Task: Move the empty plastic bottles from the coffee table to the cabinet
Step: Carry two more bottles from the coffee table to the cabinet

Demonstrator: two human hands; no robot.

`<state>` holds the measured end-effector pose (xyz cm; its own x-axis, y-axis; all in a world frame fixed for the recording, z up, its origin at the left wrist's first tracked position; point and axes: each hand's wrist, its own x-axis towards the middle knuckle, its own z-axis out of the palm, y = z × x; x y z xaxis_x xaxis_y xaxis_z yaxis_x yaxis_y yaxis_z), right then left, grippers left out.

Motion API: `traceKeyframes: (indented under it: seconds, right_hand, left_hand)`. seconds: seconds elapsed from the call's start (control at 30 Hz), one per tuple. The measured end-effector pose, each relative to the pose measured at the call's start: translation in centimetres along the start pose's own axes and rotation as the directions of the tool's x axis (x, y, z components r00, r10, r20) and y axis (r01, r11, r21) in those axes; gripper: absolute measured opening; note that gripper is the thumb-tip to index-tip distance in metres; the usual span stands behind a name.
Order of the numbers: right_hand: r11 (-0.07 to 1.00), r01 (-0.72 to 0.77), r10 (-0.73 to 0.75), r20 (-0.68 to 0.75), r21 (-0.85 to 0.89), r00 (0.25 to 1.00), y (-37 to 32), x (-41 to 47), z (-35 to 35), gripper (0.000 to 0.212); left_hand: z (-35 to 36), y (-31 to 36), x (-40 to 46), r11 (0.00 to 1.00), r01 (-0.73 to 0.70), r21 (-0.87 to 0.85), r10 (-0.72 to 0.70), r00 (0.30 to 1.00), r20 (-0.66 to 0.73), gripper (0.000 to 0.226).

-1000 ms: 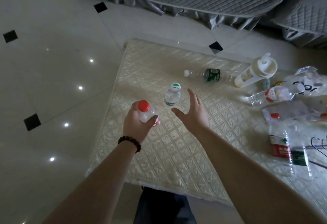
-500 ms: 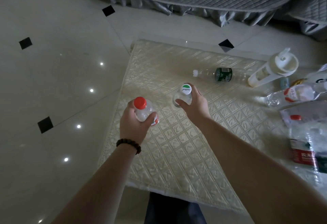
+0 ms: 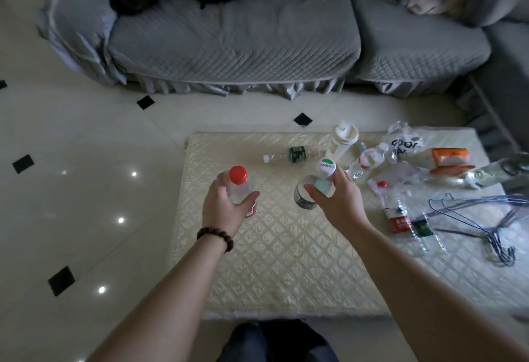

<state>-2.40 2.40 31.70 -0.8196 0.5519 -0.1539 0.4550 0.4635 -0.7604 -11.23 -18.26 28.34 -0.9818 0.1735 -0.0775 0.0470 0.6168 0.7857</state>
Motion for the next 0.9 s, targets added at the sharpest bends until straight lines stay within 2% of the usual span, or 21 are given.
traceKeyframes:
  seconds: [0.13, 0.3, 0.53, 0.63, 0.73, 0.9]
  right_hand:
    - [0.998, -0.053, 0.055, -0.116, 0.024, 0.992, 0.2, -4.3, -2.5, 0.038]
    - [0.99, -0.127, 0.137, -0.243, 0.058, 0.96, 1.5, -9.1, -3.3, 0.041]
    - [0.969, -0.196, 0.241, -0.429, 0.148, 0.87, 4.2, -15.7, -4.5, 0.045]
    - [0.948, -0.245, 0.316, -0.491, 0.205, 0.812, 5.4, -19.1, -5.6, 0.042]
    - [0.921, -0.3, 0.389, -0.573, 0.248, 0.721, 6.9, -22.7, -6.8, 0.042]
    - [0.87, -0.351, 0.49, -0.678, 0.345, 0.548, 10.0, -30.4, -8.7, 0.045]
  left_hand:
    - [0.1, 2.7, -2.7, 0.994, -0.106, 0.023, 0.104, 0.99, 0.095, 0.054]
    - [1.1, 4.4, -5.7, 0.975, -0.219, 0.026, 0.209, 0.955, 0.208, 0.058]
    - [2.9, 5.8, -9.1, 0.943, -0.33, -0.035, 0.319, 0.869, 0.379, 0.061]
    - [4.0, 6.7, -11.1, 0.917, -0.397, -0.04, 0.372, 0.814, 0.446, 0.062]
    - [5.6, 8.0, -13.5, 0.89, -0.451, -0.067, 0.416, 0.743, 0.525, 0.068]
    - [9.0, 10.2, -18.8, 0.821, -0.547, -0.162, 0.508, 0.571, 0.645, 0.06]
